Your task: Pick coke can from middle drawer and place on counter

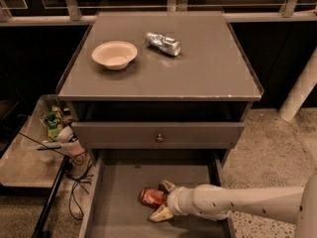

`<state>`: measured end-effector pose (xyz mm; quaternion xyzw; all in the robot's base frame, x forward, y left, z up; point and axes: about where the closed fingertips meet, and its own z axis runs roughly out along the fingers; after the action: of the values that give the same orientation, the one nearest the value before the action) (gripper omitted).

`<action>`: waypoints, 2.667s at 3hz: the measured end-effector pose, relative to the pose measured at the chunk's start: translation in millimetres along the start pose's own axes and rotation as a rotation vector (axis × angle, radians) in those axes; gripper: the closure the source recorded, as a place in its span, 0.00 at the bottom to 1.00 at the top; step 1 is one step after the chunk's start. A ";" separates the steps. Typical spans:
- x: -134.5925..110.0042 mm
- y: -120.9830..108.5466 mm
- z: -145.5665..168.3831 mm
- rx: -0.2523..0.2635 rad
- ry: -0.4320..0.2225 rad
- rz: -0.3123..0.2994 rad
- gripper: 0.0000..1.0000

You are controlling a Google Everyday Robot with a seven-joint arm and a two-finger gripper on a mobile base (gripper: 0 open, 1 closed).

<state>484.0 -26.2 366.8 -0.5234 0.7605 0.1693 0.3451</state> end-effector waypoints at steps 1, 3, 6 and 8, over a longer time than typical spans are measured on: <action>0.0 0.0 0.0 0.000 0.000 0.000 0.41; -0.8 -0.8 -3.5 -0.004 -0.007 0.002 0.88; -24.4 -24.1 -92.4 0.078 -0.043 -0.069 1.00; -50.6 -81.0 -185.2 0.117 -0.106 -0.097 1.00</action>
Offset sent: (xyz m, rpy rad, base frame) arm 0.0000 0.0000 0.0000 0.0000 0.0000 0.0000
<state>504.4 -138.3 541.2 -0.5290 0.7234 0.1350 0.4227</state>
